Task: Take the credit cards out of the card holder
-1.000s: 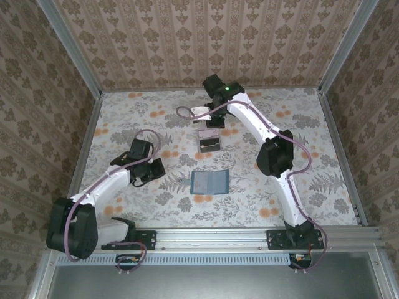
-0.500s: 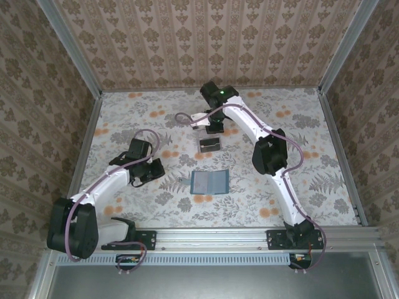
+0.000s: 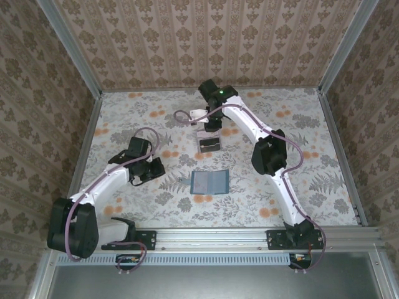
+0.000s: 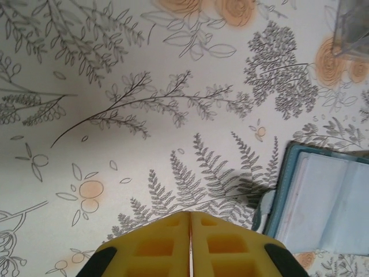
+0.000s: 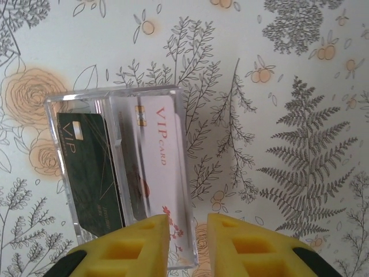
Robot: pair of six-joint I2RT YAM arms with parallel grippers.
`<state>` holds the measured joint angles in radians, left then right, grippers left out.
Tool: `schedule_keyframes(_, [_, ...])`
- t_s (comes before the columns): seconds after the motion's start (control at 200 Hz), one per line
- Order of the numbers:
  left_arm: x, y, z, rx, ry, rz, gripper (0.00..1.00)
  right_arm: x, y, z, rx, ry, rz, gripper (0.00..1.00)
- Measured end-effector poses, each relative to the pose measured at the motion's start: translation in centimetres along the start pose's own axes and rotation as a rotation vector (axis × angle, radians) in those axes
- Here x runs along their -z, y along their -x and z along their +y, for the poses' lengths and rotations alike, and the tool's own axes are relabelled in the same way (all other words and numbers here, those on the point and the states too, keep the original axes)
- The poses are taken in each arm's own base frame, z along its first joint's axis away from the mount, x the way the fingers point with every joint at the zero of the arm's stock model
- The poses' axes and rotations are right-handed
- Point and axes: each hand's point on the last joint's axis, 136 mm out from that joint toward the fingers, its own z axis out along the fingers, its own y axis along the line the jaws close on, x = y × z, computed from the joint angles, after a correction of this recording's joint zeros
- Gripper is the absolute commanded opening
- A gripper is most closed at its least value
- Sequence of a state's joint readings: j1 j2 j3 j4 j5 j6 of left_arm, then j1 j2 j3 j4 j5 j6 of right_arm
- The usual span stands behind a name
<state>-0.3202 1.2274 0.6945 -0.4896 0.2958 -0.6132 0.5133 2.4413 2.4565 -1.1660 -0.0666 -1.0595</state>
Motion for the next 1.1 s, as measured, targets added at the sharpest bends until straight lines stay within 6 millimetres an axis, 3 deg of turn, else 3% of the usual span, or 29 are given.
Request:
schedule_keyframes(0.3, [-0.5,0.2,-3.2,-0.080,-0.046,0.024,0.10,4.4,1.2,-0.1,-0.252,-0.096,-0.116,0.24])
schedule_keyframes(0.58, [-3.1,-1.4,-6.5,-0.182,-0.061,0.106,0.08,6.9,0.8,3.0,-0.549,-0.154,-0.216,0.24])
schedule_keyframes(0.91, [-6.6,-3.5,-7.4,-0.236,-0.008,0.204,0.07,8.2,-1.2,7.3,-0.782,-0.156,-0.281,0.24])
schedule_keyframes(1.1, [-8.1,-4.8,-6.8,-0.241,0.025,0.250,0.06,8.4,-1.6,8.4,-0.819,-0.154,-0.297,0.23])
